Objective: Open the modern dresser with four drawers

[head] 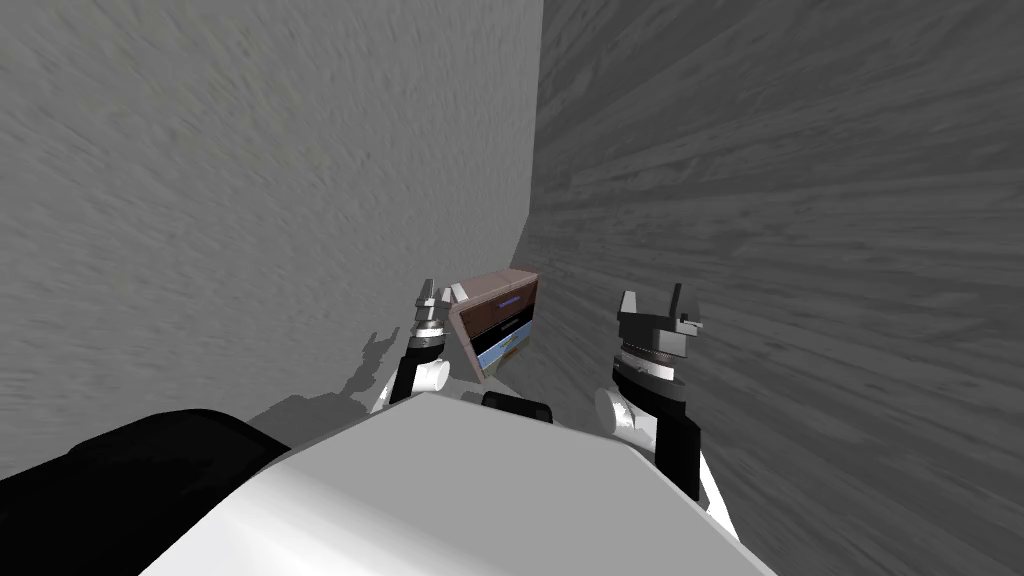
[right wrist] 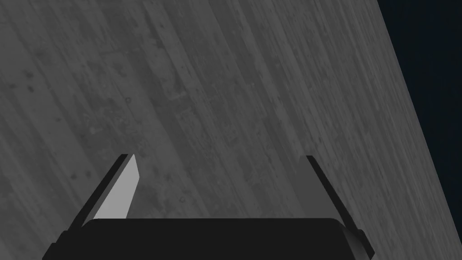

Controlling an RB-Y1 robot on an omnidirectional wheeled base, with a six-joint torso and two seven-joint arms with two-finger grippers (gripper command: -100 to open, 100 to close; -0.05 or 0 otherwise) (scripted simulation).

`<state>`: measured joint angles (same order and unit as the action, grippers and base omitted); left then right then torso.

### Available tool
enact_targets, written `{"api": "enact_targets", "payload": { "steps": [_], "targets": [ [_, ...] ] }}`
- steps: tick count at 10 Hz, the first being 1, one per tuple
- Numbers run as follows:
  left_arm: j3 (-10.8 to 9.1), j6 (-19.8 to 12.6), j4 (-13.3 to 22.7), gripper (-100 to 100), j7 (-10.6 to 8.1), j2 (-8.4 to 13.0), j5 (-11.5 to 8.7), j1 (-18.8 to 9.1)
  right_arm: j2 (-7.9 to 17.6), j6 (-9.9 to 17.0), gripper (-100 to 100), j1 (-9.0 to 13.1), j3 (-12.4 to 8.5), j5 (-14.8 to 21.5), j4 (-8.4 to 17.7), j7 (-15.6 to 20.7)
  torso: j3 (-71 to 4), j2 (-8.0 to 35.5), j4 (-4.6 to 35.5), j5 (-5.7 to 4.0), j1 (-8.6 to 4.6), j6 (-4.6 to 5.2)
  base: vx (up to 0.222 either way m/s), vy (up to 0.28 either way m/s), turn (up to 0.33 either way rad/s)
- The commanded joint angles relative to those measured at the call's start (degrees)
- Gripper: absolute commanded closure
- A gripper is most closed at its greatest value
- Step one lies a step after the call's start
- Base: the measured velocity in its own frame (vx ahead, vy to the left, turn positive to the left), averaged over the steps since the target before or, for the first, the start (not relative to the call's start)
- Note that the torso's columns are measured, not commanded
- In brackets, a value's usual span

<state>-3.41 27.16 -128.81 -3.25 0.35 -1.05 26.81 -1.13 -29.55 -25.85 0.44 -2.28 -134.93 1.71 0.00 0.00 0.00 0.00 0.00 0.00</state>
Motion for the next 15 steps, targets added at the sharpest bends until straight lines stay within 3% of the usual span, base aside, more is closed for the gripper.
{"api": "enact_targets", "payload": {
  "steps": [1,9,10,12,15],
  "targets": [
    [0.0,0.0,0.0,0,0.0,0.0,0.0,0.0,0.0,0.0,0,0.0,0.0,0.0,0.0,0.0,-4.7,2.3,2.3,0.0,0.0,0.0,0.0,0.0,0.0],
    [0.0,0.0,0.0,0,0.0,0.0,0.0,0.0,0.0,0.0,0,0.0,0.0,0.0,0.0,0.0,-70.7,35.4,35.4,0.0,0.0,0.0,0.0,0.0,0.0],
    [0.16,-0.3,0.2,-100,-0.08,2.1,0.0,-0.1,0.0,0.0,0,0.0,0.0,0.0,0.0,0.0,-79.2,39.6,39.6,0.0,0.0,0.0,0.011,0.002,-0.022],
    [0.51,-0.9,0.6,-100,-0.25,4.5,0.0,-0.4,0.0,0.0,0,0.0,0.0,0.0,0.0,0.0,-84.3,42.1,42.0,0.01,0.03,0.0,0.011,0.011,-0.047],
    [1.8,-3.3,2.2,-100,-0.87,7.5,0.2,-1.4,0.0,0.0,0,0.0,0.0,0.0,0.0,0.0,-84.6,42.2,42.3,0.01,0.03,0.01,0.029,0.026,-0.099]
  ]
}}
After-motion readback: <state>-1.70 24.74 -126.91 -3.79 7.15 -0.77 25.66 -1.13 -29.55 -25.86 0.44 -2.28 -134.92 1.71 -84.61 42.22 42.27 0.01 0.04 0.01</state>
